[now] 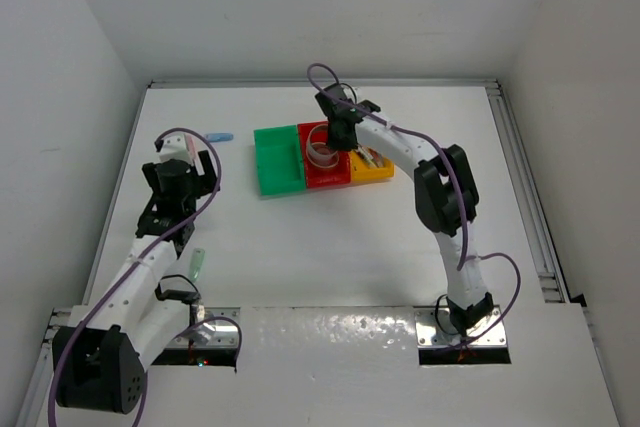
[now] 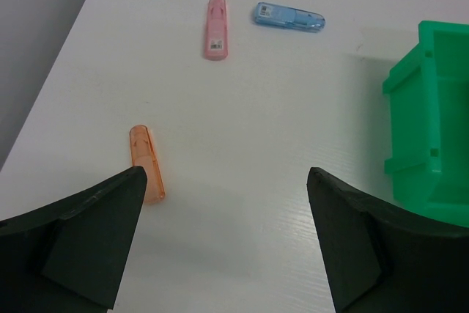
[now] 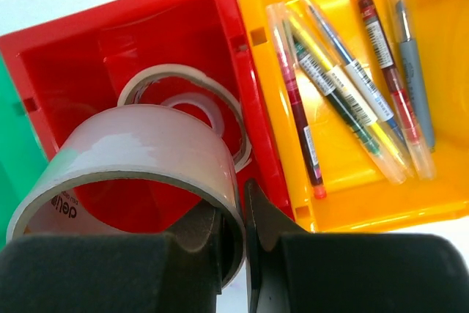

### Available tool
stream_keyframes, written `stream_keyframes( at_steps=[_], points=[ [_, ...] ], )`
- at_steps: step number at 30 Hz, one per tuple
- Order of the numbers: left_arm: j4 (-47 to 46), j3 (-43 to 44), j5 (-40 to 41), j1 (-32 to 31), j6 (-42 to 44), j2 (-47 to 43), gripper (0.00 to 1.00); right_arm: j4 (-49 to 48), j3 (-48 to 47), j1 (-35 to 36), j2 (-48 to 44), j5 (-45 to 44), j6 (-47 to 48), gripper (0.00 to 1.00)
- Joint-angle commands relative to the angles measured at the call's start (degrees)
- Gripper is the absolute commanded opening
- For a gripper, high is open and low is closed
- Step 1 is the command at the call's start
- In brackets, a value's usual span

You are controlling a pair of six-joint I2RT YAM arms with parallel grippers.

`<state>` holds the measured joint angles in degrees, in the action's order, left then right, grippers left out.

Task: Sort the stationery into containers
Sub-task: Place the stationery in the storage box.

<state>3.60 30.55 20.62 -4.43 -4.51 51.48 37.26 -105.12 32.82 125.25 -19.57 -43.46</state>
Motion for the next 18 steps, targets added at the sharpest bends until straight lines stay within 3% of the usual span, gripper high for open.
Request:
stream_keyframes(
  at_steps=[1,6,11,14,18],
  points=[
    [-2.63,0.31,0.65,0.65,0.74,-1.3,0.9,-2.1,-2.89,0.67,1.22,-3.45,-1.45,0.05],
    [-2.54,0.04,0.38,0.65,1.08,-1.3,0.9,-3.5,-2.72,1.55,1.49,-6.0,-1.37,0.1],
    [-4.74,-0.13,0.21,0.65,1.26,-1.12,0.9,-4.03,-3.6,2.6,2.1,-7.41,-0.66,0.33],
    [-5.0,-0.14,-0.05,0.65,1.26,-1.04,0.9,-3.95,-3.6,2.78,2.02,-7.06,-0.57,0.41],
    [-5.35,-0.14,-0.32,0.65,1.53,-0.77,0.9,-4.29,-3.6,3.04,1.14,-7.58,0.57,0.43]
  ],
)
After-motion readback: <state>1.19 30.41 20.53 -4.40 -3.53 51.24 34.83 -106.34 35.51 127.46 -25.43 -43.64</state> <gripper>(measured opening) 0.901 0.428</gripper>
